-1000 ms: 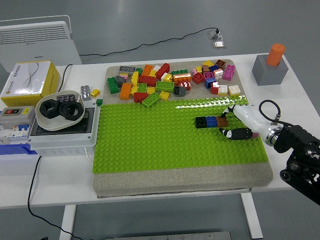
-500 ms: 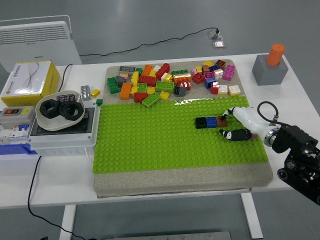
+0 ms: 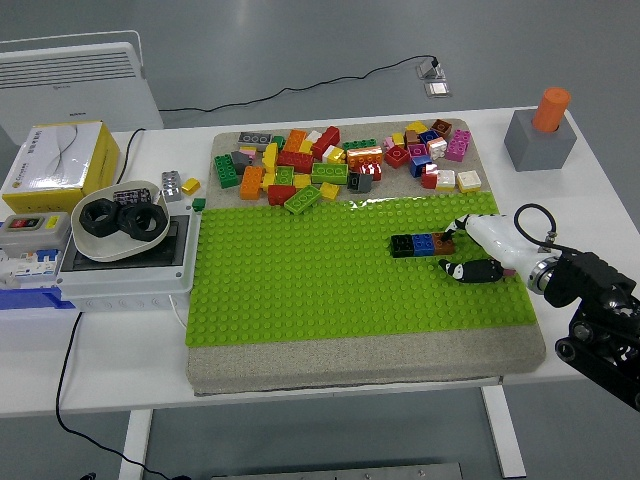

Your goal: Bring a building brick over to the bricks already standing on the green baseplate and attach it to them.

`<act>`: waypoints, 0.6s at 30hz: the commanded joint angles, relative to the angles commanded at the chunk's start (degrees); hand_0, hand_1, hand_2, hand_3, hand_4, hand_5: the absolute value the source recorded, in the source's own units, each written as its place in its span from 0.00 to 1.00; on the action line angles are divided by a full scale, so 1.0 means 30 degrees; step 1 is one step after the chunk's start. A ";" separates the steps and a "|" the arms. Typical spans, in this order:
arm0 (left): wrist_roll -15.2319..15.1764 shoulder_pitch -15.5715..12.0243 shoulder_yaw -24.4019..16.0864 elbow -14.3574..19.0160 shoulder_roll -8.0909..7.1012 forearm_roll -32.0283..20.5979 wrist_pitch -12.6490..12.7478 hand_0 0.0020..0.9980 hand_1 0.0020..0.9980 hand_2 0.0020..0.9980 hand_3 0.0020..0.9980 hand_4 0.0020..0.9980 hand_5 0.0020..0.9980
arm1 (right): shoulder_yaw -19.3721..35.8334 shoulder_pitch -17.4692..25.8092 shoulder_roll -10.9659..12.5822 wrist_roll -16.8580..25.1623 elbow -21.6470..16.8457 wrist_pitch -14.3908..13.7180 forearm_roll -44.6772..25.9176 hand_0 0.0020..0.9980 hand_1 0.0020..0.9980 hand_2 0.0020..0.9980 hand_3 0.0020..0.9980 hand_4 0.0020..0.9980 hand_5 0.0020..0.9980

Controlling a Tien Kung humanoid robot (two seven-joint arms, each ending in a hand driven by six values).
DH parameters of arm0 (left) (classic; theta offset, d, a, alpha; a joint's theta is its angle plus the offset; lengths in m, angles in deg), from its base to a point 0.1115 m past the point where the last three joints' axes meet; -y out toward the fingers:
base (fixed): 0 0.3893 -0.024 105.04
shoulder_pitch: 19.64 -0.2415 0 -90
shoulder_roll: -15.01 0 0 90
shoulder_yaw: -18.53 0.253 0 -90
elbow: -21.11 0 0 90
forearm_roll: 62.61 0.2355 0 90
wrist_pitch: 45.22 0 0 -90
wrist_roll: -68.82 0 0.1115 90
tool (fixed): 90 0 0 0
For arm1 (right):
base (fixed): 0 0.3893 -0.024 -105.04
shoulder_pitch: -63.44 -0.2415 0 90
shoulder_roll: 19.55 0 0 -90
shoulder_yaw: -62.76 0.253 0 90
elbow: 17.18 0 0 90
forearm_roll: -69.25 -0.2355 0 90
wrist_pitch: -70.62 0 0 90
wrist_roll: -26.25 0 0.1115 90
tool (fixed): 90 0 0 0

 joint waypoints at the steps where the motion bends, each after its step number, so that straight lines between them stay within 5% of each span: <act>1: 0.0002 0.0000 0.0015 0.0000 0.0001 -0.0025 0.0007 0.74 0.73 0.67 0.81 0.83 1.00 | 0.0146 0.0072 0.0099 0.0047 -0.0174 -0.0126 -0.0064 0.85 0.84 0.84 0.66 0.66 0.44; 10: 0.0007 -0.0044 0.0074 0.0000 0.0037 -0.0178 0.0054 0.74 0.73 0.67 0.81 0.83 1.00 | 0.2165 0.1000 0.1684 0.0386 -0.2830 -0.0724 -0.1697 0.85 0.84 0.83 0.67 0.66 0.42; 11: 0.0013 -0.0047 0.0070 0.0000 0.0043 -0.0171 0.0053 0.74 0.73 0.67 0.81 0.83 1.00 | 0.2504 0.1131 0.1901 0.0474 -0.3173 -0.0786 -0.1956 0.84 0.84 0.83 0.66 0.73 0.18; 16: 0.0038 -0.0087 0.0105 0.0000 0.0077 -0.0230 0.0062 0.74 0.73 0.67 0.81 0.83 1.00 | 0.4465 0.1877 0.2735 0.0940 -0.4581 -0.1603 -0.2649 0.84 0.84 0.83 0.66 0.73 0.18; 17: 0.0043 -0.0093 0.0112 0.0000 0.0082 -0.0240 0.0063 0.74 0.73 0.67 0.81 0.83 1.00 | 0.4854 0.1976 0.2836 0.1031 -0.4723 -0.1853 -0.2698 0.83 0.84 0.80 0.56 0.67 0.02; 18: 0.0051 -0.0097 0.0118 0.0000 0.0087 -0.0245 0.0062 0.74 0.73 0.67 0.81 0.83 1.00 | 0.5301 0.2062 0.2955 0.1104 -0.4816 -0.2180 -0.2659 0.83 0.84 0.80 0.56 0.67 0.02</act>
